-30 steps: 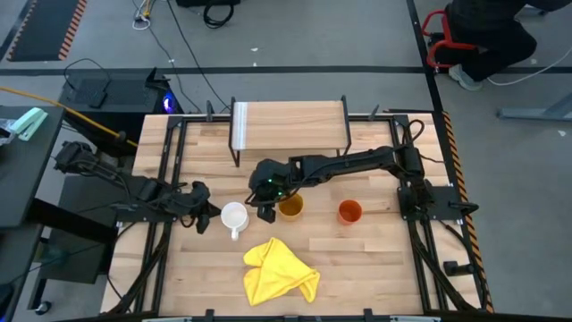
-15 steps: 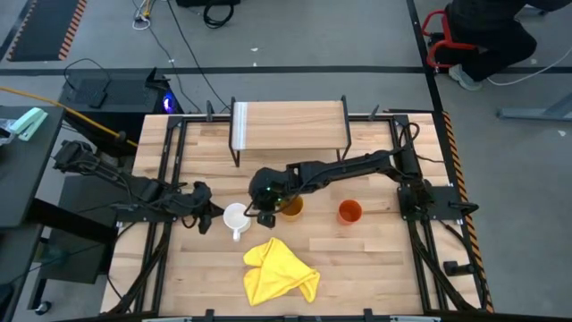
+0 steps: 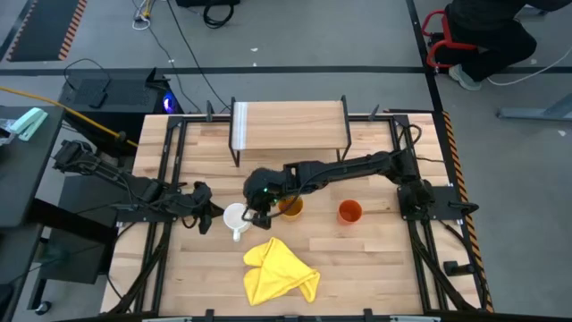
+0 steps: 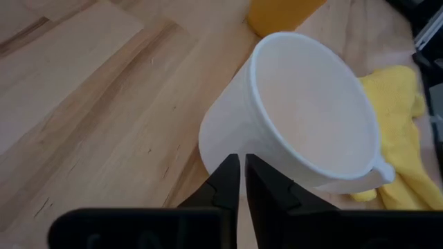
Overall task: Stack small to large cups/mugs on shelf
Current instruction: Put the white mug on the shelf
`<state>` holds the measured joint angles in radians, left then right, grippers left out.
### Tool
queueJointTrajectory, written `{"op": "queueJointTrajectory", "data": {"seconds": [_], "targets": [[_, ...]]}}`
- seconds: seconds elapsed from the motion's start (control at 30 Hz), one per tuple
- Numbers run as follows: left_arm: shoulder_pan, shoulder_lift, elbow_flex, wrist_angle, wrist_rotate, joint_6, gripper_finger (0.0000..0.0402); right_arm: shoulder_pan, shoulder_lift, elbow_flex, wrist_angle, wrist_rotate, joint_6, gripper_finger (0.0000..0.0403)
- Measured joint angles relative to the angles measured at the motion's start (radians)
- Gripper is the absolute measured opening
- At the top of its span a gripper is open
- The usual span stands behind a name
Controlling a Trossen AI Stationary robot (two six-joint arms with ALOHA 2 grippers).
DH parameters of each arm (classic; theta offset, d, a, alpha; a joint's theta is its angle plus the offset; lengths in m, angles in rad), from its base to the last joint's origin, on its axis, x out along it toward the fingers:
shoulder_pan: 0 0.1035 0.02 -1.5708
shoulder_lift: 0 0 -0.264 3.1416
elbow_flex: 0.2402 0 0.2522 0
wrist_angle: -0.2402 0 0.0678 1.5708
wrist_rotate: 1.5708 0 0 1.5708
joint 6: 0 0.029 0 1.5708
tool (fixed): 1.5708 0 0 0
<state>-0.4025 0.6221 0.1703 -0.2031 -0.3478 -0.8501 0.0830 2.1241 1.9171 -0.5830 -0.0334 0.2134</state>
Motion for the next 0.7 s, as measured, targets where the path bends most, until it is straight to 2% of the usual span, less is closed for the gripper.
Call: {"op": "queueJointTrajectory", "data": {"seconds": [0.23,0.7], "targets": [[0.000,0.018,0.000,0.022,-0.011,0.019,0.0035,-0.003,0.074,-0.002,-0.019,-0.004,-0.025,0.0071],[0.000,0.051,0.001,0.100,-0.016,0.051,0.0039,0.005,0.037,-0.002,-0.089,-0.001,-0.032,0.0071]]}}
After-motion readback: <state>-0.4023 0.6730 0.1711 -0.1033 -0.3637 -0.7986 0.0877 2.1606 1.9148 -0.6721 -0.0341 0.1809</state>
